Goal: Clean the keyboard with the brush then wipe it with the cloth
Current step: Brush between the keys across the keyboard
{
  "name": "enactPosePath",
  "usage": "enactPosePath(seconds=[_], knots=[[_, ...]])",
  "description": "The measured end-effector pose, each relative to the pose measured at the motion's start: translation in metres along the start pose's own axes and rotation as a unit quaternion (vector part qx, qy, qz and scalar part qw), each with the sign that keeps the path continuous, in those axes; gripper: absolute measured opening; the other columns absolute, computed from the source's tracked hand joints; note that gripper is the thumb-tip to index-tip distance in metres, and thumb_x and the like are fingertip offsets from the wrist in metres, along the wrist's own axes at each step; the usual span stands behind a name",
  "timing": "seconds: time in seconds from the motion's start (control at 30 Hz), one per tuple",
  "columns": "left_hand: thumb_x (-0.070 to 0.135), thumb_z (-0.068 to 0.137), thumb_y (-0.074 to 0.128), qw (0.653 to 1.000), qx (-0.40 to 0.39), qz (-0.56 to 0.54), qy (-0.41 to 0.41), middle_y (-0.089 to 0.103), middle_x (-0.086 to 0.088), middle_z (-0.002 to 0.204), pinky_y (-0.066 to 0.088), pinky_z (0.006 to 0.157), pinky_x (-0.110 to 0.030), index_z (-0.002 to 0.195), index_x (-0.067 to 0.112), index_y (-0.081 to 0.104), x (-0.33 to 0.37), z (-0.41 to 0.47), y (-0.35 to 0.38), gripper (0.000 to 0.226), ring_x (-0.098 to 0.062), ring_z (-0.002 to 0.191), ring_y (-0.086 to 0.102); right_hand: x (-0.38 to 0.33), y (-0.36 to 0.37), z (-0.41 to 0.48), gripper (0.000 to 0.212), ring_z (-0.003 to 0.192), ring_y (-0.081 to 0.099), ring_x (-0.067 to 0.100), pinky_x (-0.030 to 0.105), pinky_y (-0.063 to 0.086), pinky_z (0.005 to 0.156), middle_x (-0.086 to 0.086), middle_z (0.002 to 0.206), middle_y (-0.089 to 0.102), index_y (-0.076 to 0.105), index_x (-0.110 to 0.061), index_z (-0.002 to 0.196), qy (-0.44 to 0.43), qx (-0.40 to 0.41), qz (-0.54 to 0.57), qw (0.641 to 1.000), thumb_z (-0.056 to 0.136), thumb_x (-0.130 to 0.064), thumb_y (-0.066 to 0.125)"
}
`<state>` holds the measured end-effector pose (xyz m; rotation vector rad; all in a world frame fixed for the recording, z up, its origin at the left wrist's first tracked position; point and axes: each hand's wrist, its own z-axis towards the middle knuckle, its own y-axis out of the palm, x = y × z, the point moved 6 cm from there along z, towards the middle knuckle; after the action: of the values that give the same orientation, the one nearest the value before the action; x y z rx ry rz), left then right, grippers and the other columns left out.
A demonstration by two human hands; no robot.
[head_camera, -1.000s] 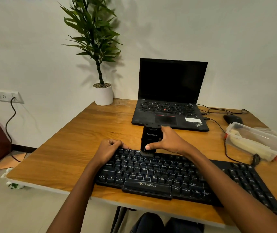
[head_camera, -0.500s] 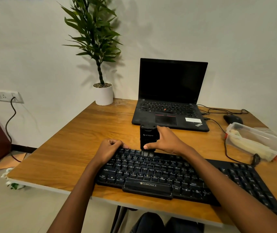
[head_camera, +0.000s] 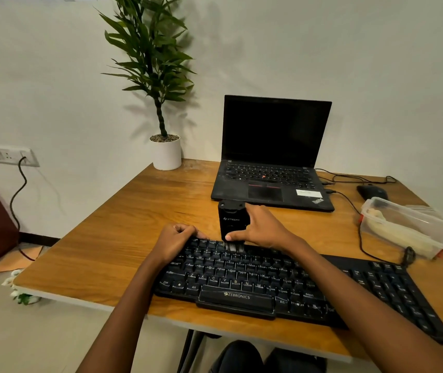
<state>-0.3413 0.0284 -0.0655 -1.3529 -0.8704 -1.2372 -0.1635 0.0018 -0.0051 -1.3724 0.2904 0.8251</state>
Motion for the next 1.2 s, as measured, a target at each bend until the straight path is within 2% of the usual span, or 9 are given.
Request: enactPosePath(seconds=[0.1,0.2,0.4,0.57,0.67,0.73,0.87,1.03,1.2], knots=[[0.006,0.094,0.049,1.0,0.002,-0.004,-0.001,0.073,0.009,0.07,0.047,0.062,-0.007,0.072,0.009,0.072,0.001,-0.001,0.001,0.032,0.001,0.066,0.066,-0.003,-0.002,0.002,0.061,0.106,0.056,0.019,0.022,0.04,0.075,0.006,0.117,0.062,0.051,-0.013,0.125,-0.014,0.018,-0.043,0.999,0.072,-0.026,0.078],[0.006,0.094,0.048,1.0,-0.004,-0.006,-0.005,0.074,0.004,0.076,0.048,0.063,-0.009,0.074,0.008,0.072,-0.001,-0.001,0.001,0.031,-0.004,0.07,0.068,0.0,-0.01,0.001,0.056,0.105,0.056,0.018,0.028,0.048,0.083,0.003,0.115,0.062,0.054,-0.014,0.117,0.019,0.039,0.04,0.998,0.069,-0.022,0.081],[0.006,0.094,0.049,1.0,-0.004,0.002,0.003,0.075,-0.001,0.084,0.05,0.067,-0.011,0.08,0.003,0.074,-0.003,0.002,0.0,0.028,-0.008,0.078,0.069,0.002,-0.001,0.0,0.066,0.112,0.05,0.012,0.024,0.041,0.085,-0.002,0.127,0.055,0.05,-0.015,0.126,0.013,0.002,0.029,0.999,0.069,-0.024,0.081],[0.006,0.093,0.049,1.0,-0.003,-0.001,-0.001,0.074,0.007,0.075,0.048,0.064,-0.009,0.074,0.009,0.073,0.001,-0.001,0.001,0.031,-0.004,0.074,0.068,-0.004,-0.004,0.001,0.059,0.104,0.051,0.013,0.02,0.037,0.073,-0.001,0.113,0.06,0.051,-0.013,0.125,-0.014,0.031,-0.045,0.998,0.072,-0.024,0.078],[0.006,0.094,0.048,1.0,-0.005,-0.013,-0.007,0.073,0.007,0.073,0.048,0.062,-0.009,0.076,0.006,0.072,0.001,-0.003,0.002,0.03,-0.004,0.071,0.068,-0.002,-0.009,0.001,0.054,0.099,0.052,0.009,0.015,0.041,0.071,-0.004,0.107,0.059,0.053,-0.016,0.115,0.022,0.047,0.062,0.997,0.068,-0.02,0.081],[0.006,0.094,0.048,1.0,-0.004,-0.011,-0.007,0.074,0.004,0.077,0.05,0.064,-0.01,0.079,0.004,0.072,0.0,-0.002,0.001,0.029,-0.006,0.074,0.069,-0.002,-0.004,0.0,0.058,0.103,0.051,0.008,0.012,0.04,0.078,-0.009,0.108,0.056,0.052,-0.018,0.115,0.021,0.017,0.095,0.995,0.066,-0.018,0.083],[0.008,0.094,0.048,1.0,-0.008,-0.006,-0.005,0.075,-0.005,0.087,0.052,0.071,-0.014,0.081,0.003,0.073,-0.004,0.0,0.0,0.029,-0.014,0.083,0.07,0.0,0.003,0.001,0.065,0.107,0.046,0.005,0.016,0.035,0.085,-0.002,0.124,0.056,0.051,-0.014,0.125,0.005,-0.005,0.043,0.999,0.068,-0.02,0.081],[0.007,0.094,0.049,1.0,-0.008,-0.006,-0.009,0.075,-0.004,0.086,0.051,0.069,-0.013,0.081,0.003,0.074,-0.003,0.0,0.001,0.029,-0.011,0.081,0.069,-0.007,0.008,0.003,0.059,0.1,0.055,0.013,0.013,0.039,0.071,0.005,0.116,0.062,0.053,-0.011,0.123,-0.033,0.024,-0.03,0.999,0.072,-0.025,0.079],[0.005,0.093,0.047,1.0,-0.005,-0.006,-0.003,0.074,0.003,0.077,0.049,0.064,-0.01,0.081,0.0,0.073,0.0,-0.001,0.001,0.029,-0.005,0.073,0.068,-0.007,0.002,0.003,0.058,0.1,0.051,0.009,0.018,0.04,0.079,-0.003,0.111,0.059,0.054,-0.014,0.118,0.005,0.05,0.06,0.997,0.068,-0.021,0.082]])
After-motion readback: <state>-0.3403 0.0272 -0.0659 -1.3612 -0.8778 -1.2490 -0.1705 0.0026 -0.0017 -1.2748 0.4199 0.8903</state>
